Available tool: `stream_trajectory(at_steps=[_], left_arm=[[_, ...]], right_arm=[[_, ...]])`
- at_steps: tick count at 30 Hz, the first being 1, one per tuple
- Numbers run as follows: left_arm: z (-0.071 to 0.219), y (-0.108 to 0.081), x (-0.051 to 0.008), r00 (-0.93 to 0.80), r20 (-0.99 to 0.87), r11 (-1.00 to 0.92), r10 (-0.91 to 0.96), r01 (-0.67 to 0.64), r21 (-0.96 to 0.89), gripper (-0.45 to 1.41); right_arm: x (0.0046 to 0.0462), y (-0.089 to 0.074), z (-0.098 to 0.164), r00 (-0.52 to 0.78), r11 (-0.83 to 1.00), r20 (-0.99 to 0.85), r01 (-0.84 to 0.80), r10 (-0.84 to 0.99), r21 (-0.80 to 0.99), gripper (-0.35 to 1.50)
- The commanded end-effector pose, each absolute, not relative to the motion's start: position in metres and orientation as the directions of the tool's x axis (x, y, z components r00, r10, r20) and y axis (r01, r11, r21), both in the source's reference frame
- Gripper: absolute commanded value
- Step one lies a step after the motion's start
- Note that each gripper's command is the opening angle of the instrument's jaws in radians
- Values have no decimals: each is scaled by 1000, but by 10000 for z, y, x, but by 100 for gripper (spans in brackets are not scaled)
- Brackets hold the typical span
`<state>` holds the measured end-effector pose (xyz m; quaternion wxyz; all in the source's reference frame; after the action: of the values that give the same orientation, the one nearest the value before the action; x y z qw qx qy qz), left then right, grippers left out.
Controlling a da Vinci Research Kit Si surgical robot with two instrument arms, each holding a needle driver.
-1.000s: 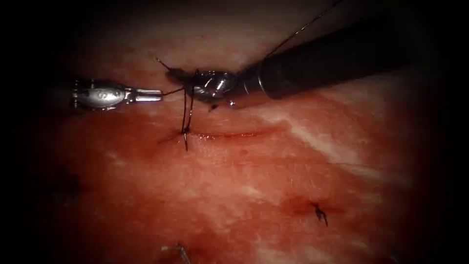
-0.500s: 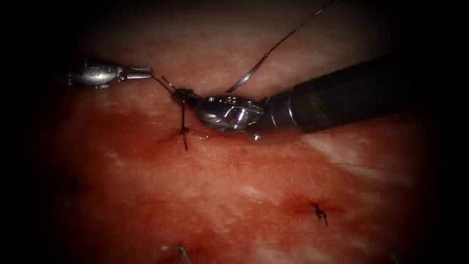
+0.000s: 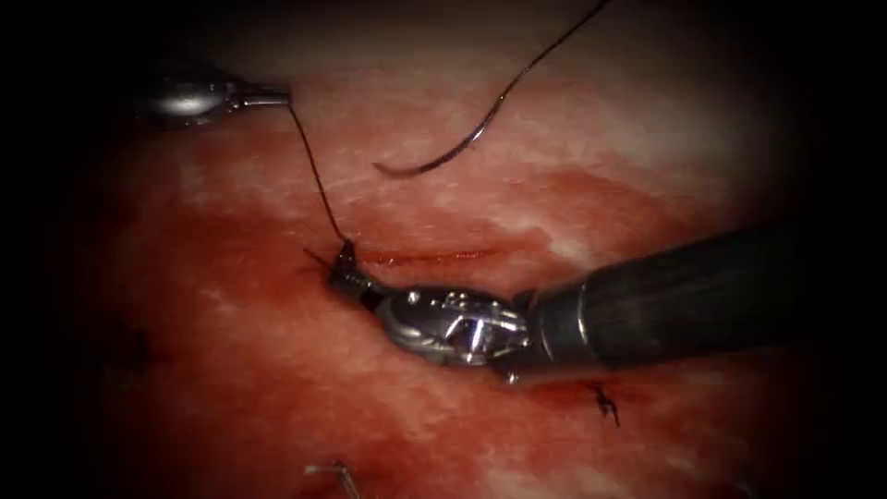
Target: Wound Closure
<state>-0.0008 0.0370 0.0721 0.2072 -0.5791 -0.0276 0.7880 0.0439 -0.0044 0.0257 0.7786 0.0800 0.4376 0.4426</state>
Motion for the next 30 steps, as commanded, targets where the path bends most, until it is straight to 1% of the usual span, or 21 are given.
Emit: stream_trajectory(at_steps=[1,9,23,30], left_arm=[[728,367,-13,-243,-901,-912,360,-294,-285,-45],[732,376,-14,-243,-900,-910,362,-301,-285,-45],[754,414,-10,-236,-900,-905,366,-316,-285,-45],[775,433,-1,-249,-898,-901,363,-338,-271,-45]], right_arm=[[437,-65,255,230,600,-611,-616,757,511,-35],[421,-82,240,230,604,-617,-614,752,508,-35],[420,-85,249,219,606,-629,-615,746,505,-35],[410,-133,243,240,627,-639,-607,731,489,-35]])
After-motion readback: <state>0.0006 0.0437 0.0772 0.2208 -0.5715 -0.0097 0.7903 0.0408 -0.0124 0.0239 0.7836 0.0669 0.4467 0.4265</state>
